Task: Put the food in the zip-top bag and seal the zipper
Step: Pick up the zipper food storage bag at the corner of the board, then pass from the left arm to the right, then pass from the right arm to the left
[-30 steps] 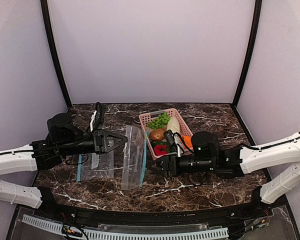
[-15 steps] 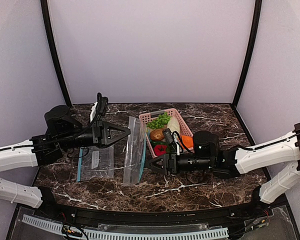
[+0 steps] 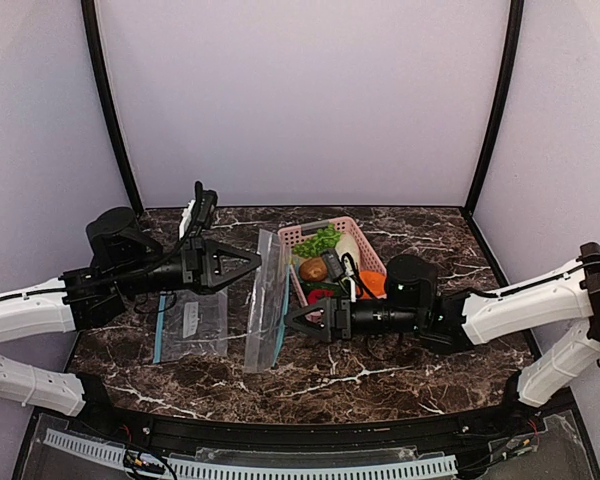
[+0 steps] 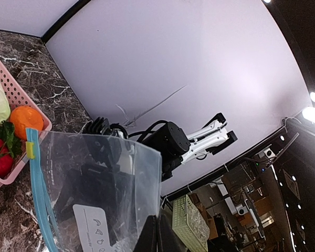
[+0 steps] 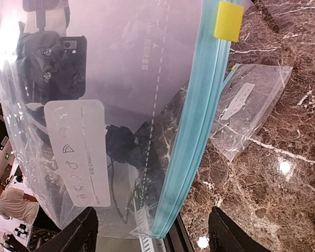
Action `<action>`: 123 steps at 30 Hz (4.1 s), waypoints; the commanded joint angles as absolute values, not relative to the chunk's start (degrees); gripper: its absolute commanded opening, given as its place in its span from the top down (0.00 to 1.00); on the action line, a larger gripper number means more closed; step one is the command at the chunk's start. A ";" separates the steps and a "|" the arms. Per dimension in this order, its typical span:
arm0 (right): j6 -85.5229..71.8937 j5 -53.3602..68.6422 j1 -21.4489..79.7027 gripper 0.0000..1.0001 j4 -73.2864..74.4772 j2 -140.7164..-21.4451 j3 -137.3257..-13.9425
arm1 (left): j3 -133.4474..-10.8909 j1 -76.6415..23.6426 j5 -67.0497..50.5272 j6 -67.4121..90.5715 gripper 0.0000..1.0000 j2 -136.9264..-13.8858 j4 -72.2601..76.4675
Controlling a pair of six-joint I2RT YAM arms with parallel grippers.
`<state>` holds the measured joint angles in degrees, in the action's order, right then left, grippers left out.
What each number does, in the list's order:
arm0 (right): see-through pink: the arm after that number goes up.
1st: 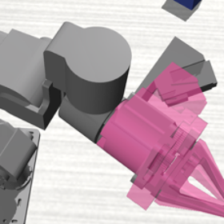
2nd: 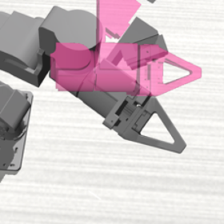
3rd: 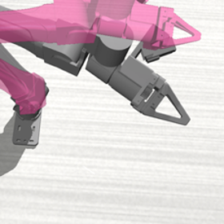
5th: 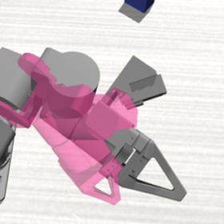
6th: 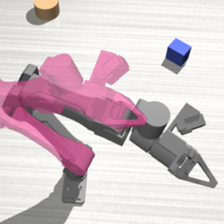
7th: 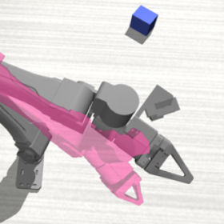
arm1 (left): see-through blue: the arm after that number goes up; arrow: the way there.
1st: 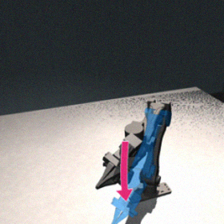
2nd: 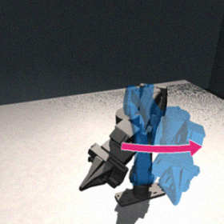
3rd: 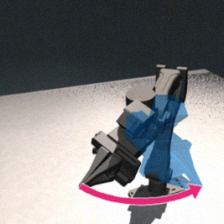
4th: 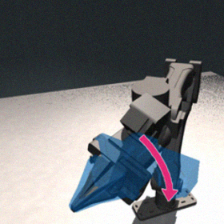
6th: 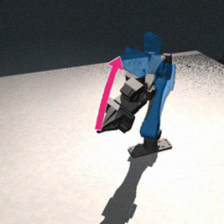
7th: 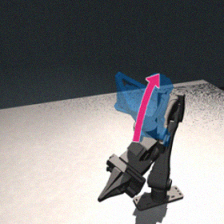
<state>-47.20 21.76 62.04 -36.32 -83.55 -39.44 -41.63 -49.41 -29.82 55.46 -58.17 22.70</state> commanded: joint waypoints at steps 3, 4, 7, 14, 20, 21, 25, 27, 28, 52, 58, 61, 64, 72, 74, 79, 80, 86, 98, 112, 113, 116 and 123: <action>-47.44 24.89 61.03 0.30 -41.35 -85.57 -41.13 | -43.70 -49.73 -32.20 56.30 0.99 -58.52 25.37; -47.50 25.07 60.94 0.30 -41.80 -85.72 -41.13 | -43.84 -49.74 -32.24 56.32 0.99 -58.53 25.43; -47.65 25.43 60.55 0.30 -42.67 -86.10 -41.01 | -44.12 -49.70 -32.44 56.23 0.99 -58.53 25.59; -48.92 28.91 60.10 0.31 -48.04 -87.29 -40.56 | -44.06 -49.72 -32.98 57.34 0.99 -58.88 27.28; -49.24 31.02 60.11 0.38 -49.81 -88.42 -41.23 | -43.75 -49.71 -32.92 57.59 0.99 -59.02 27.57; -49.30 30.90 60.11 0.40 -50.01 -88.34 -41.10 | -43.52 -49.68 -32.82 57.62 0.99 -58.99 27.67; -49.90 30.68 60.01 0.52 -51.46 -87.81 -40.35 | -42.79 -49.72 -32.02 57.49 0.99 -58.47 27.62; -50.52 30.43 59.95 0.60 -52.74 -87.51 -39.82 | -42.25 -49.74 -31.61 57.48 0.99 -58.19 27.49; -50.68 30.25 59.90 0.65 -52.73 -87.35 -39.62 | -42.13 -49.70 -31.39 57.44 0.99 -57.96 27.24; -35.34 7.68 60.73 1.00 3.94 -69.29 -48.18 | -52.25 -49.64 -4.83 36.73 0.25 -56.16 -24.76; -35.09 0.23 62.35 1.00 18.33 -71.28 -55.45 | -56.58 -49.68 1.71 35.85 0.21 -58.53 -29.77; -35.29 -2.86 63.86 1.00 21.42 -74.85 -58.79 | -55.46 -50.42 -3.24 38.58 0.22 -60.33 -23.76; -35.61 -5.19 65.69 1.00 22.97 -79.14 -62.18 | -55.69 -52.80 -4.68 40.45 0.19 -63.37 -18.53; -37.38 -8.38 68.37 1.00 24.53 -88.34 -70.67 | -57.22 -57.89 -4.30 45.88 0.17 -69.21 -9.58; -37.81 -9.30 68.67 1.00 25.39 -90.08 -72.72 | -56.54 -58.52 -4.26 46.93 0.17 -70.00 -7.84; -37.99 -10.74 69.40 1.00 26.08 -91.88 -74.96 | -55.83 -59.38 -4.03 48.34 0.16 -72.38 -6.61; -37.96 -10.98 69.63 1.00 26.18 -92.05 -75.28 | -55.81 -59.40 -4.04 48.58 0.16 -72.80 -6.55; -37.74 -11.68 70.38 1.00 27.08 -92.59 -76.11 | -56.47 -59.44 -1.36 48.23 0.16 -74.54 -7.24; -37.48 -11.52 71.98 1.00 27.49 -93.31 -76.75 | -58.23 -59.42 1.64 47.97 0.29 -77.92 -8.45; -37.01 -12.66 72.82 1.00 28.83 -94.13 -77.74 | -57.79 -59.41 1.01 48.21 0.68 -78.62 -9.12; -37.06 -12.66 72.79 1.00 28.83 -94.13 -77.70 | -57.85 -59.41 0.95 48.23 0.70 -78.60 -9.17; -37.24 -12.57 72.81 1.00 28.87 -94.22 -77.53 | -57.84 -59.42 0.90 48.34 0.77 -78.53 -9.14; -37.55 -12.39 72.83 0.99 28.83 -93.84 -76.87 | -56.89 -59.43 1.11 48.92 0.91 -77.85 -8.59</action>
<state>-37.36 -11.64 72.10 28.82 -93.71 -76.16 -56.97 -59.42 0.45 48.77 -78.32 -7.73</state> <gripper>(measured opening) 0.006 0.124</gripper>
